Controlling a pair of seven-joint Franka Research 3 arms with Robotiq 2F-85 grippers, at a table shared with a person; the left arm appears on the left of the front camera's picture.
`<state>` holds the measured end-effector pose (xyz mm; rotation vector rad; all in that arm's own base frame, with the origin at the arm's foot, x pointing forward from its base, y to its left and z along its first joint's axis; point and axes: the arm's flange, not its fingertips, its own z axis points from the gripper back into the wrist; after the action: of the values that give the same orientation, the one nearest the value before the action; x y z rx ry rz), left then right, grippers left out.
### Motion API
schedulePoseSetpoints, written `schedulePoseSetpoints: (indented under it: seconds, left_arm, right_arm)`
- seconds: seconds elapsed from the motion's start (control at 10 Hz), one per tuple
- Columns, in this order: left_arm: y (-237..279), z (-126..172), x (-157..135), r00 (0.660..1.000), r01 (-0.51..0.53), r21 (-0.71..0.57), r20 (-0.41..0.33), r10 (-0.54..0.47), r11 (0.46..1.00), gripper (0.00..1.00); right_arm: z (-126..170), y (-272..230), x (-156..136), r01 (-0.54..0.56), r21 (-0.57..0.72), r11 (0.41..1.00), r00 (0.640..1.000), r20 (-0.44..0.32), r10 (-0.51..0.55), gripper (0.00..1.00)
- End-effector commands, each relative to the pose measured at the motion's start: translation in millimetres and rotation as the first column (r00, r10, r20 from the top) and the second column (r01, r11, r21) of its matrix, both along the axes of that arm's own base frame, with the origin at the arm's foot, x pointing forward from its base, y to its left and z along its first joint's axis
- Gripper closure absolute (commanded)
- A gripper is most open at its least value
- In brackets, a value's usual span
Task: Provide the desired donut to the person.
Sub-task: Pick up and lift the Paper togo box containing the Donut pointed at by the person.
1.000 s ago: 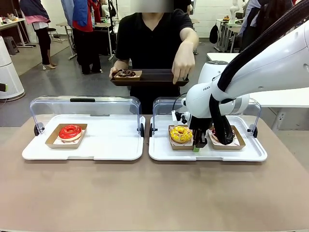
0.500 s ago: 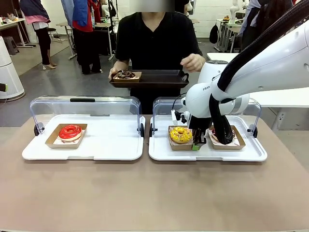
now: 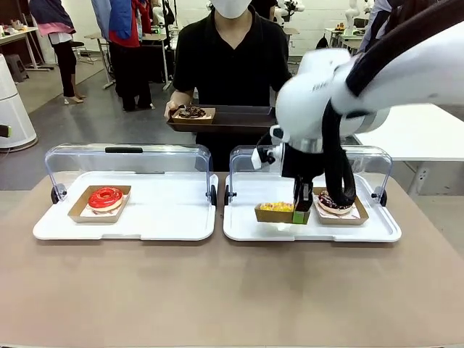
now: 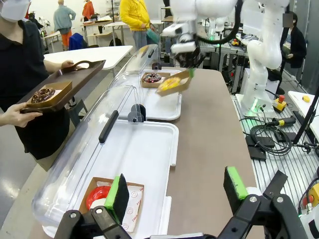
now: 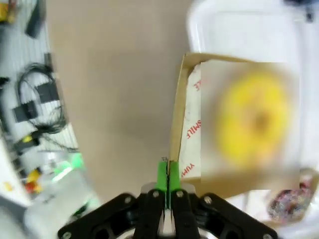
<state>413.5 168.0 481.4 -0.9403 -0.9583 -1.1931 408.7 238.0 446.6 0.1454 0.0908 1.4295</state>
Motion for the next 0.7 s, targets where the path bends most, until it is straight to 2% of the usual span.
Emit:
schedulePoseSetpoints:
  seconds: [0.0, 0.3, 0.4, 0.5, 0.6]
  left_arm:
    - [1.1, 0.9, -2.4, 1.000, 0.003, 0.003, 0.003, -0.003, 1.000, 0.00]
    - [1.1, 0.9, -2.4, 1.000, 0.003, 0.003, 0.003, -0.003, 1.000, 0.00]
    - [1.1, 0.9, -2.4, 1.000, 0.003, 0.003, 0.003, -0.003, 1.000, 0.00]
    - [1.1, 0.9, -2.4, 1.000, 0.003, 0.003, 0.003, -0.003, 1.000, 0.00]
    - [1.1, 0.9, -2.4, 1.000, 0.003, 0.003, 0.003, -0.003, 1.000, 0.00]
  right_arm:
    - [58.9, -4.2, -47.7, -0.027, 0.049, 0.998, 0.999, 0.034, 0.025, 1.00]
    - [152.8, -3.9, -92.2, -0.027, 0.014, 1.000, 0.977, 0.212, 0.024, 1.00]
    - [178.6, -3.0, -89.6, -0.009, -0.017, 1.000, 0.968, 0.250, 0.013, 1.00]
    - [194.2, -2.1, -78.6, 0.008, -0.033, 0.999, 0.968, 0.249, 0.000, 1.00]
    - [202.0, -1.5, -66.3, 0.011, -0.034, 0.999, 0.959, 0.284, -0.001, 1.00]
